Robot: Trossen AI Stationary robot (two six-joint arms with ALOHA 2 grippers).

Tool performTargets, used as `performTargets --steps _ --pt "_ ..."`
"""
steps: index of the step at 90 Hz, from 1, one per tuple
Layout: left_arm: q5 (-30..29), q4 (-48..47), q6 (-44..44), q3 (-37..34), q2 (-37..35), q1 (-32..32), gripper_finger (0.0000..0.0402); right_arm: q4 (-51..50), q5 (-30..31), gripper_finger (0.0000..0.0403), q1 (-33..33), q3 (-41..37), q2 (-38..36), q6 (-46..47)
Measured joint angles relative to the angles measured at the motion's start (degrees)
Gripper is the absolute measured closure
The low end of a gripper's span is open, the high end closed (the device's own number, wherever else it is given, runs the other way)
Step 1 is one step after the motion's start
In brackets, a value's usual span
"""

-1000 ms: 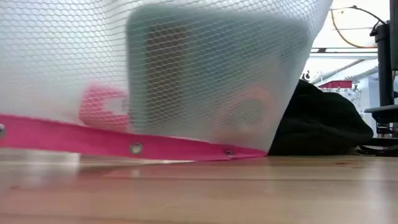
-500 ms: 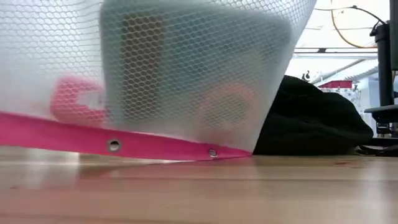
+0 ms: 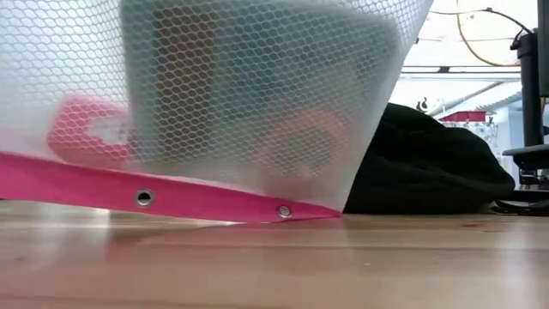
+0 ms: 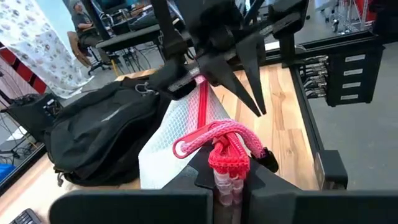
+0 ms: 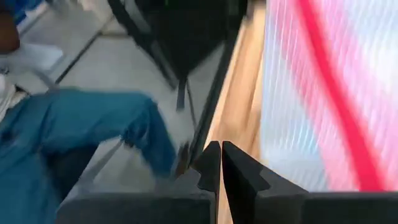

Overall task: Unpack backpack
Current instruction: Open the white zip bag

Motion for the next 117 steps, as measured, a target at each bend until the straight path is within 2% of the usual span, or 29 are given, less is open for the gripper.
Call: performTargets --steps 9,21,43,59,87,117 --pt "0.0 0.0 0.0 0.0 0.0 0.1 0.0401 6.4 3.7 0.0400 0.0 0.0 0.0 -6.7" --pt "-0.2 0.1 0.0 0.0 0.0 0.1 0.0401 14.3 4.5 0.0372 0.3 0.0 0.3 -12.6" --pt "-0.4 0.8 0.0 0.0 0.0 0.8 0.0401 26.1 3.7 0.0288 -0.4 0.0 4.2 -9.7" --pt "-0.4 1.7 0.0 0.0 0.0 1.7 0.0401 32.8 3.5 0.0260 -0.7 0.0 7.4 -8.4" --pt "-0.4 3.0 0.0 0.0 0.0 4.0 0.0401 33.8 3.9 0.0254 -2.4 0.0 8.7 -6.3" --pt "-0.3 2.8 0.1 0.0 0.0 4.7 0.0401 30.4 3.4 0.0255 -4.2 0.1 8.6 -5.3"
